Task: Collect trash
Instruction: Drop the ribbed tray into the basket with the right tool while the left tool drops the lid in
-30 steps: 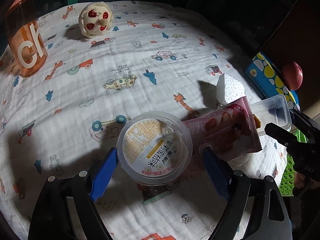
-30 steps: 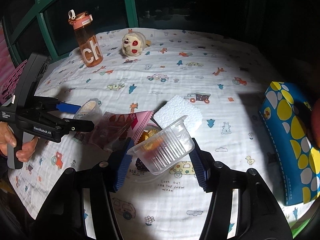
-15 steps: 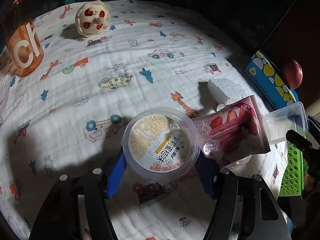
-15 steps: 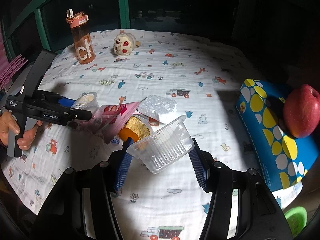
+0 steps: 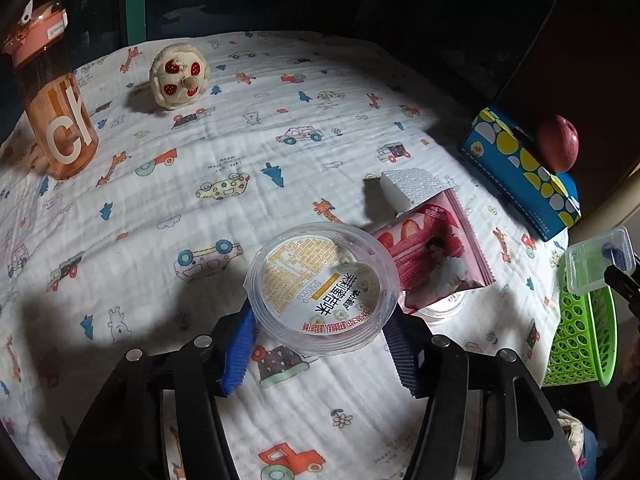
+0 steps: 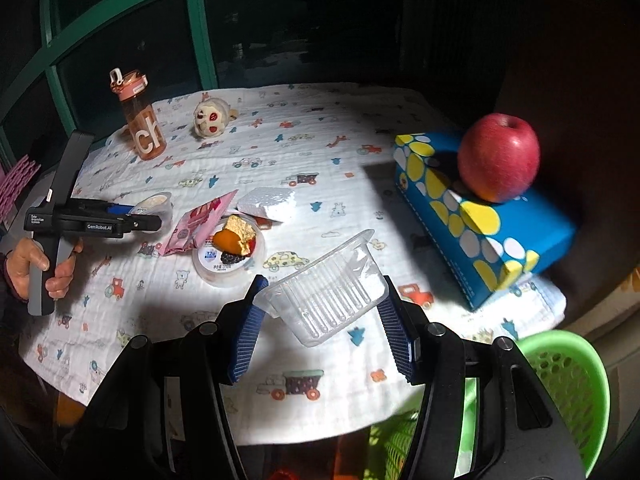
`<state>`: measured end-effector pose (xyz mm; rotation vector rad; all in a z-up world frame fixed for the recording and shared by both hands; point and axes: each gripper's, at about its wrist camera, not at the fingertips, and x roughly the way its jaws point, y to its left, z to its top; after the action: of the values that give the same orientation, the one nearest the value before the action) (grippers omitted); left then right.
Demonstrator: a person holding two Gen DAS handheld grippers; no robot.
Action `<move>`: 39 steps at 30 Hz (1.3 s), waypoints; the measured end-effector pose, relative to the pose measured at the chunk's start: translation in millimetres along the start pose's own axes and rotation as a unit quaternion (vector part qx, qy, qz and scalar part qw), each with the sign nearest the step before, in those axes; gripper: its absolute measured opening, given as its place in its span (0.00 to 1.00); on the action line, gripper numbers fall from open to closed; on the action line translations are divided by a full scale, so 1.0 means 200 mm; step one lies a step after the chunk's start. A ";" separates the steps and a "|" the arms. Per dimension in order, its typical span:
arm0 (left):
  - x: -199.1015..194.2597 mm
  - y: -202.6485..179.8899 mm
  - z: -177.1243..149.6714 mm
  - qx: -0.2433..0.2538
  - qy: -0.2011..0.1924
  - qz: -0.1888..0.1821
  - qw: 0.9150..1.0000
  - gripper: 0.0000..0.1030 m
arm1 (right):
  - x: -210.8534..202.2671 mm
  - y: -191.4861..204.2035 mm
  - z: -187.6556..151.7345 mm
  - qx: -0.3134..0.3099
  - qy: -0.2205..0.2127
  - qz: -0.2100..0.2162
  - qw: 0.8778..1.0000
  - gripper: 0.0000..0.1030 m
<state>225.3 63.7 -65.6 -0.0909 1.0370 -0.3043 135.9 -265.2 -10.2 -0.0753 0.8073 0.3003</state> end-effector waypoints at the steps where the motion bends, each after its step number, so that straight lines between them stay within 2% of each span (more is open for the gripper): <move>1: -0.03 -0.02 0.00 0.004 -0.005 -0.001 1.000 0.55 | -0.04 -0.04 -0.03 0.012 -0.002 -0.007 1.000 0.54; 6: -0.14 -0.15 -0.01 0.023 -0.024 -0.018 0.999 0.55 | -0.21 -0.25 -0.17 0.069 0.003 -0.056 0.996 0.54; 12: -0.18 -0.41 0.00 0.063 -0.032 -0.048 0.996 0.55 | -0.30 -0.51 -0.38 0.124 0.049 -0.106 0.985 0.54; 16: -0.18 -0.62 0.00 0.092 -0.028 -0.075 0.993 0.54 | -0.27 -0.61 -0.52 0.146 0.094 -0.121 0.977 0.54; 21: -0.16 -0.90 -0.01 0.132 -0.020 -0.103 0.986 0.54 | -0.26 -0.71 -0.68 0.183 0.124 -0.110 0.969 0.55; 26: -0.14 -1.16 -0.02 0.171 -0.013 -0.128 0.977 0.54 | -0.29 -0.77 -0.77 0.210 0.120 -0.099 0.965 0.55; 28: -0.13 -1.26 -0.03 0.186 -0.010 -0.136 0.973 0.54 | -0.30 -0.79 -0.79 0.221 0.113 -0.094 0.964 0.65; 29: -0.12 -1.31 -0.04 0.194 -0.008 -0.140 0.971 0.54 | -0.32 -0.80 -0.79 0.225 0.108 -0.095 0.964 0.67; 39: -0.01 -1.71 -0.13 0.255 0.023 -0.170 0.952 0.54 | -0.54 -0.84 -0.81 0.236 0.055 -0.113 0.963 0.68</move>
<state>130.9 -260.2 -2.9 0.2092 0.9580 -0.8829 1.2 -480.9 -51.8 0.2651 0.9540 -0.1187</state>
